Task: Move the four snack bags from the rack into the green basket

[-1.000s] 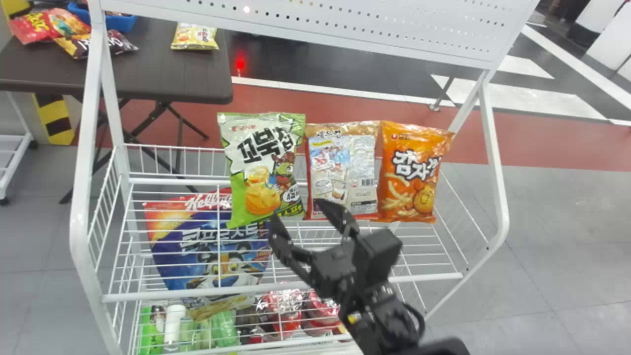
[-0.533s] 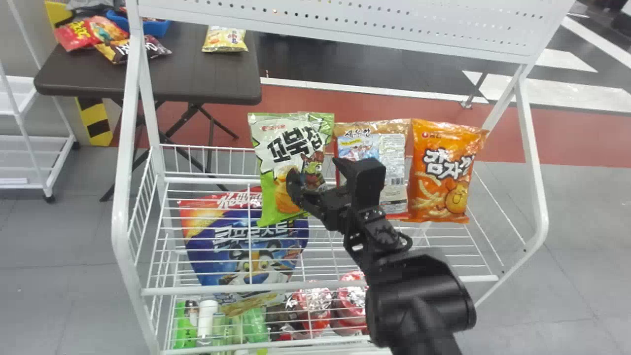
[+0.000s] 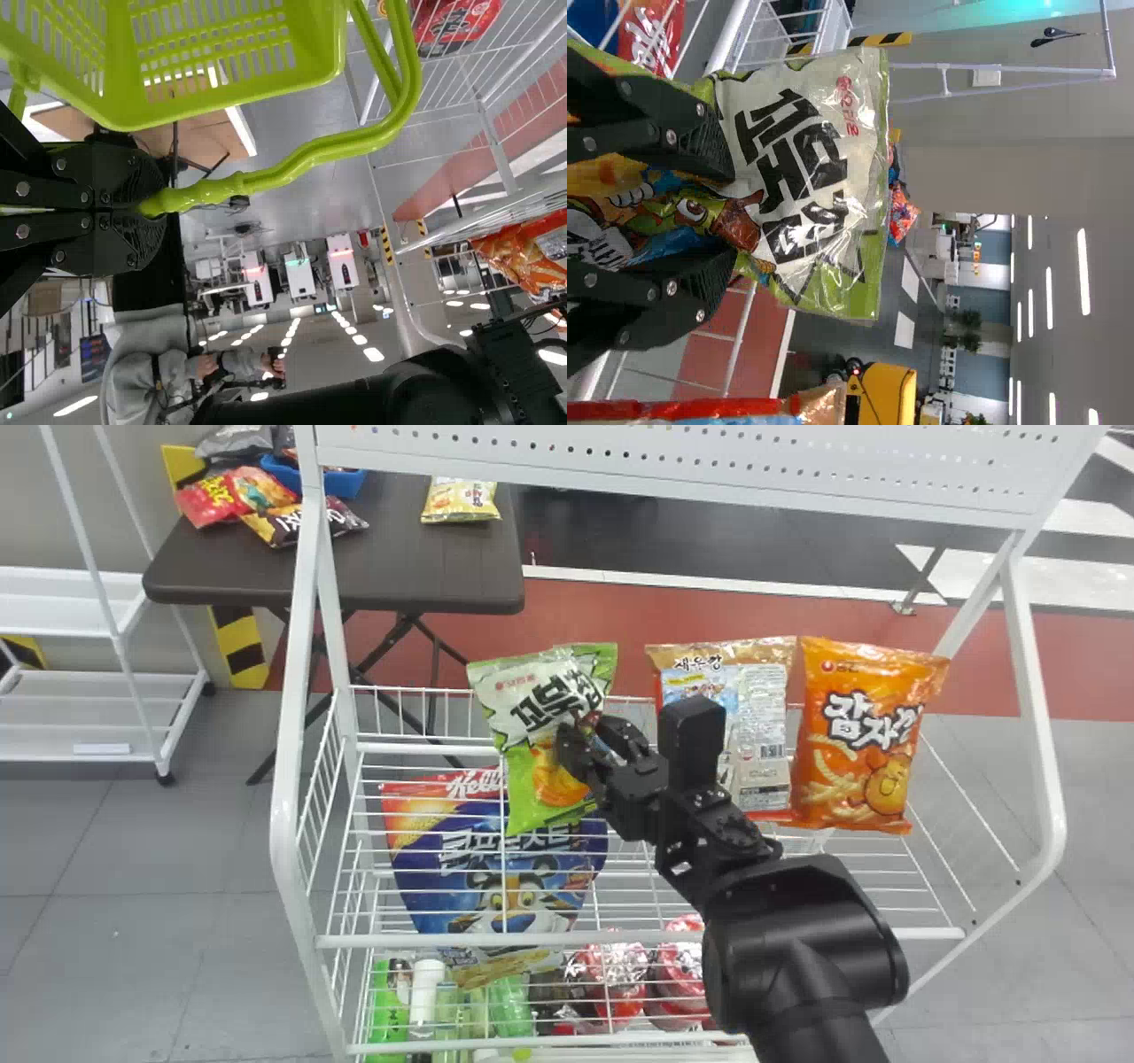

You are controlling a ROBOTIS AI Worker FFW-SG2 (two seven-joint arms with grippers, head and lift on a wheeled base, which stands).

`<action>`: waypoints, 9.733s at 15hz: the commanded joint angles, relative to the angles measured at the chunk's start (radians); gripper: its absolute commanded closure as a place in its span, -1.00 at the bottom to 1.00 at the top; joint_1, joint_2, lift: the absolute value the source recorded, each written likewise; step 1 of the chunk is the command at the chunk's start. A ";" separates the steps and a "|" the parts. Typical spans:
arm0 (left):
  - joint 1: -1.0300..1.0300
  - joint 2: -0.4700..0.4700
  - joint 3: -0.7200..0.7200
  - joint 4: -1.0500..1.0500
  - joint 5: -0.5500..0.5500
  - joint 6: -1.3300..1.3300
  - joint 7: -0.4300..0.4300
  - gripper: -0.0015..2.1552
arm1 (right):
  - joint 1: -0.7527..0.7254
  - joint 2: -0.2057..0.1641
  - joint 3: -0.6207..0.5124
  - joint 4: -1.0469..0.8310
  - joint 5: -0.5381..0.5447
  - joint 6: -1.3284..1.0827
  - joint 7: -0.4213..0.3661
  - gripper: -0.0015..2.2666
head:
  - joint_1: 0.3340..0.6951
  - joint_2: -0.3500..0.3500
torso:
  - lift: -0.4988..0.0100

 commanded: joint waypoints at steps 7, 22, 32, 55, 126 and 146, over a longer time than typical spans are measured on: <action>-0.002 -0.007 -0.010 -0.005 -0.008 0.000 0.006 0.97 | 0.365 -0.018 -0.137 -0.531 -0.071 0.059 0.084 0.93 | 1.00 -0.70 | 0.96; 0.007 -0.007 -0.013 -0.012 0.000 -0.018 0.000 0.97 | 0.932 -0.018 -0.285 -0.757 -0.384 0.633 0.150 0.93 | 1.00 -1.00 | 0.96; 0.032 -0.007 -0.017 -0.029 0.002 -0.028 -0.011 0.97 | 0.859 -0.023 -0.166 -0.558 -0.412 0.636 0.127 0.55 | 1.00 -1.00 | 0.96; 0.025 -0.003 -0.023 -0.026 -0.003 -0.034 0.003 0.97 | 0.316 -0.020 -0.305 -0.507 -0.124 0.215 0.004 -0.94 | 1.00 -1.00 | 0.96; 0.042 -0.003 -0.051 -0.057 -0.009 -0.043 0.017 0.97 | 0.760 -0.051 -0.270 -0.693 -0.335 0.743 0.221 -0.97 | 1.00 -1.00 | 0.96; 0.038 -0.003 -0.039 -0.051 -0.023 -0.040 0.014 0.97 | 0.018 -0.054 -0.519 -0.228 0.011 0.344 -0.033 -0.96 | 1.00 -1.00 | 0.96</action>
